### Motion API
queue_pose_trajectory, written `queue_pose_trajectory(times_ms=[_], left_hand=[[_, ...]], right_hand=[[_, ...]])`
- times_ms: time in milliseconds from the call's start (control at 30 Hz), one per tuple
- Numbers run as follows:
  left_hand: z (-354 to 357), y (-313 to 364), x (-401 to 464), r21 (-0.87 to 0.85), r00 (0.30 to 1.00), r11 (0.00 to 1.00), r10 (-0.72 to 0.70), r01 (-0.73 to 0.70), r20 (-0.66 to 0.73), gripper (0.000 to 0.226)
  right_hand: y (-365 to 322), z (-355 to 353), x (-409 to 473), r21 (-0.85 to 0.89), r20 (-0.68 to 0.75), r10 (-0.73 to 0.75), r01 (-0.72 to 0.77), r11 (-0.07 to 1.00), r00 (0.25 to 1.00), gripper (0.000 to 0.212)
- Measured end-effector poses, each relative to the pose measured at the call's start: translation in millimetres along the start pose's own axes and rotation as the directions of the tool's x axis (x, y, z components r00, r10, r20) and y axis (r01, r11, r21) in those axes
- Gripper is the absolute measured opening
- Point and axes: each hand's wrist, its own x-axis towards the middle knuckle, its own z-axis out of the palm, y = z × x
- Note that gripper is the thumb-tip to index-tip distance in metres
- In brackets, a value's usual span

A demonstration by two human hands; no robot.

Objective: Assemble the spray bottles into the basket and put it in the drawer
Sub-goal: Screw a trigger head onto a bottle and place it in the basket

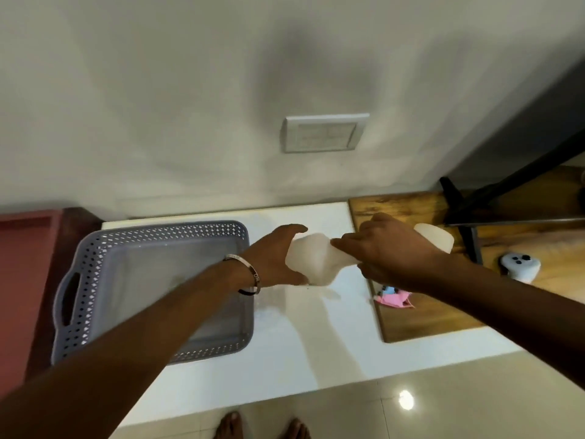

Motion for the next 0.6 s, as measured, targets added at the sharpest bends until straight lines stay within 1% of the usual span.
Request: queue_pose_trajectory(times_ms=[100,133,200,267,367,467,533,600], left_hand=[[-17.4,-1.0,-22.7,-0.048,0.993,0.999,-0.016,0.022,0.119,0.099],[-23.2,-3.1,-30.9,-0.081,0.991,0.996,-0.023,0.034,0.135,0.103],[-35.0,-9.3,-47.8,-0.153,0.991,0.987,-0.031,0.051,0.127,0.108],[-47.6,-17.1,-64.6,-0.209,0.995,0.977,-0.032,0.052,0.098,0.105],[-65.9,-35.0,-94.4,-0.256,0.998,0.965,-0.030,0.045,0.064,0.093],[-79.5,-56.7,-125.5,-0.303,0.999,0.952,-0.044,0.042,-0.001,0.085],[-86.2,-70.7,-144.1,-0.324,0.997,0.945,-0.052,0.031,-0.056,0.085],[-92.0,-86.6,-163.8,-0.350,0.990,0.937,-0.064,0.015,-0.128,0.085]], right_hand=[[-3.2,-34.8,16.3,-0.121,-0.042,-0.209,0.203,0.972,0.977,0.047],[-6.3,-46.5,23.7,-0.143,-0.057,-0.270,0.259,0.955,0.961,0.046],[-16.7,-68.7,38.4,-0.194,-0.080,-0.360,0.340,0.920,0.930,0.042],[-28.1,-88.9,53.1,-0.225,-0.113,-0.431,0.399,0.889,0.895,0.042],[-54.9,-112.8,74.4,-0.266,-0.133,-0.500,0.455,0.850,0.856,0.043],[-85.5,-131.7,93.3,-0.325,-0.160,-0.547,0.480,0.815,0.821,0.040],[-106.0,-141.8,104.6,-0.360,-0.238,-0.572,0.475,0.803,0.785,0.043],[-131.0,-151.4,113.5,-0.337,-0.335,-0.559,0.457,0.823,0.759,0.045]])
